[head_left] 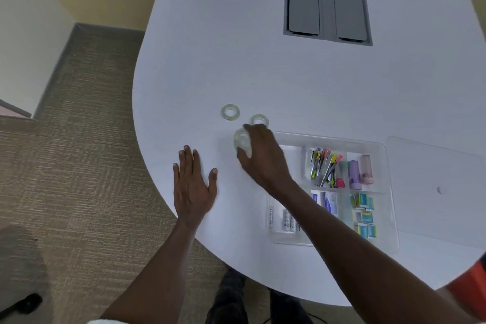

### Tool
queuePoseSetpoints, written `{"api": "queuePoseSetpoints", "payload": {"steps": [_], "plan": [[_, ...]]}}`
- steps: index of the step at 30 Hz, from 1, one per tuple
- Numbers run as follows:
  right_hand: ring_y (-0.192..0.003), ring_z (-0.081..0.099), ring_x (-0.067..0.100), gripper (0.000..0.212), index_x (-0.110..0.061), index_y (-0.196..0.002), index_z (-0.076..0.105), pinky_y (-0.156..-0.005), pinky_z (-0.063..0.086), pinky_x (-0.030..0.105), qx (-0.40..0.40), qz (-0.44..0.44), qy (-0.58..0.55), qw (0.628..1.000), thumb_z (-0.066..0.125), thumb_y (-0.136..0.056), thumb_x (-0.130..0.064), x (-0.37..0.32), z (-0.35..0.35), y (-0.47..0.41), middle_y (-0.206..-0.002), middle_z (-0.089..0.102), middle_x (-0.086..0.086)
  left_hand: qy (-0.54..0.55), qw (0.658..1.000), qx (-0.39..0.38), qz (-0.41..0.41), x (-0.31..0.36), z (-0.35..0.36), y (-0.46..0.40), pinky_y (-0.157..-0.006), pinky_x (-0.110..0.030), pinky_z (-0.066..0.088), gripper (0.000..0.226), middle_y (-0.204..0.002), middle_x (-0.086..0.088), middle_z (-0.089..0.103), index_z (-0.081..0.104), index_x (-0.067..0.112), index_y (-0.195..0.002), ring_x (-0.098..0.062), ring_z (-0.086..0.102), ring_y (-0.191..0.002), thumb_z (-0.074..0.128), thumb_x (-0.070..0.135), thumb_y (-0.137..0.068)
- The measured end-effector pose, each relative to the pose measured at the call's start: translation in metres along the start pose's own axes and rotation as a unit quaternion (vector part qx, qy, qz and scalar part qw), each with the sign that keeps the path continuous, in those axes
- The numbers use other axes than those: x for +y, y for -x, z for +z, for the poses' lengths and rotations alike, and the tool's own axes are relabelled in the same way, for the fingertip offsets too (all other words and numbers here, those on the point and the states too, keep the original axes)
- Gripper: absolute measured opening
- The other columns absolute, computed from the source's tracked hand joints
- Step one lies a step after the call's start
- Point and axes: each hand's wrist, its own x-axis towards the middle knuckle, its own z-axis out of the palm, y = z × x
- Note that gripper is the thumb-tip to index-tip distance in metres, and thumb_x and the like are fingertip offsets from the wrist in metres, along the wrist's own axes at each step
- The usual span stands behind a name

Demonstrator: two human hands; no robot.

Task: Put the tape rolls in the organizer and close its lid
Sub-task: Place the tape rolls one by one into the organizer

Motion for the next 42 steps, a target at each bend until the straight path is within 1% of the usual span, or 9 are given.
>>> {"api": "queuePoseSetpoints", "payload": {"steps": [4, 7, 11, 14, 28, 31, 34, 38, 42], "plan": [[-0.11, 0.056, 0.032, 0.05, -0.007, -0.127, 0.053, -0.088, 0.049, 0.037, 0.076, 0.151, -0.006, 0.986, 0.066, -0.081, -0.021, 0.027, -0.025, 0.017, -0.118, 0.056, 0.013, 0.006, 1.0, 0.001, 0.0, -0.001, 0.001, 0.0, -0.128, -0.043, 0.016, 0.072, -0.169, -0.009, 0.016, 0.026, 0.008, -0.158, -0.02, 0.009, -0.159, 0.036, 0.053, -0.102], [-0.102, 0.059, 0.036, 0.044, -0.003, -0.12, 0.055, -0.086, 0.048, 0.04, 0.032, 0.2, 0.046, 0.978, 0.068, -0.081, -0.021, 0.046, -0.033, 0.028, -0.112, 0.058, 0.017, 0.008, 1.0, 0.002, -0.001, -0.001, 0.002, -0.001, -0.129, -0.043, 0.015, 0.072, -0.169, -0.009, 0.016, 0.026, 0.009, -0.158, -0.02, 0.008, -0.159, 0.036, 0.053, -0.102], [-0.096, 0.059, 0.035, 0.033, -0.001, -0.112, 0.053, -0.081, 0.048, 0.04, -0.077, 0.168, 0.131, 0.974, 0.063, -0.085, -0.018, 0.057, -0.027, 0.029, -0.105, 0.061, 0.018, 0.01, 1.0, -0.001, -0.004, 0.0, 0.002, -0.001, -0.129, -0.043, 0.014, 0.072, -0.169, -0.009, 0.015, 0.026, 0.009, -0.158, -0.02, 0.008, -0.159, 0.037, 0.053, -0.102], [-0.096, 0.057, 0.033, 0.029, -0.001, -0.111, 0.051, -0.081, 0.046, 0.039, -0.106, 0.145, 0.162, 0.97, 0.059, -0.087, -0.014, 0.061, -0.02, 0.025, -0.105, 0.059, 0.017, 0.004, 1.0, -0.009, -0.007, 0.0, 0.002, -0.001, -0.129, -0.043, 0.014, 0.071, -0.17, -0.008, 0.014, 0.024, 0.01, -0.158, -0.019, 0.007, -0.159, 0.037, 0.052, -0.102], [-0.1, 0.057, 0.038, 0.05, 0.001, -0.128, 0.05, -0.083, 0.048, 0.039, -0.084, 0.158, 0.048, 0.983, 0.054, -0.08, 0.012, 0.07, -0.016, 0.027, -0.119, 0.052, 0.024, 0.008, 1.0, -0.008, -0.008, 0.002, -0.002, -0.001, -0.128, -0.044, 0.017, 0.071, -0.169, -0.009, 0.017, 0.026, 0.009, -0.158, -0.021, 0.01, -0.159, 0.038, 0.051, -0.102], [-0.09, 0.06, 0.04, 0.04, 0.004, -0.118, 0.057, -0.073, 0.05, 0.04, -0.028, 0.142, 0.075, 0.987, 0.053, -0.078, 0.012, 0.061, -0.019, 0.024, -0.111, 0.056, 0.025, 0.014, 1.0, -0.013, -0.011, 0.003, -0.004, -0.001, -0.129, -0.044, 0.015, 0.071, -0.169, -0.009, 0.015, 0.026, 0.008, -0.158, -0.021, 0.008, -0.159, 0.039, 0.051, -0.102], [-0.091, 0.061, 0.038, 0.031, 0.004, -0.109, 0.062, -0.076, 0.051, 0.039, 0.003, 0.067, 0.062, 0.996, 0.054, -0.08, 0.009, 0.046, -0.018, 0.012, -0.105, 0.06, 0.023, 0.017, 1.0, -0.016, -0.013, 0.004, -0.005, -0.001, -0.129, -0.044, 0.014, 0.071, -0.17, -0.009, 0.014, 0.025, 0.008, -0.158, -0.02, 0.007, -0.159, 0.039, 0.051, -0.102], [-0.1, 0.057, 0.037, 0.029, 0.003, -0.11, 0.063, -0.072, 0.054, 0.046, -0.066, -0.049, 0.095, 0.992, 0.052, -0.084, 0.006, 0.023, -0.008, -0.004, -0.112, 0.063, 0.02, 0.019, 1.0, -0.013, -0.012, 0.004, -0.006, -0.001, -0.129, -0.043, 0.014, 0.071, -0.169, -0.009, 0.016, 0.026, 0.009, -0.158, -0.02, 0.008, -0.159, 0.04, 0.05, -0.102], [-0.121, 0.049, 0.037, 0.044, -0.001, -0.136, 0.046, -0.087, 0.052, 0.046, -0.151, -0.097, 0.169, 0.969, 0.037, -0.092, 0.0, 0.018, 0.008, -0.016, -0.146, 0.043, 0.022, 0.02, 1.0, -0.011, -0.014, 0.005, -0.006, -0.001, -0.129, -0.043, 0.015, 0.071, -0.169, -0.009, 0.017, 0.027, 0.009, -0.158, -0.02, 0.01, -0.159, 0.041, 0.049, -0.102]]}}
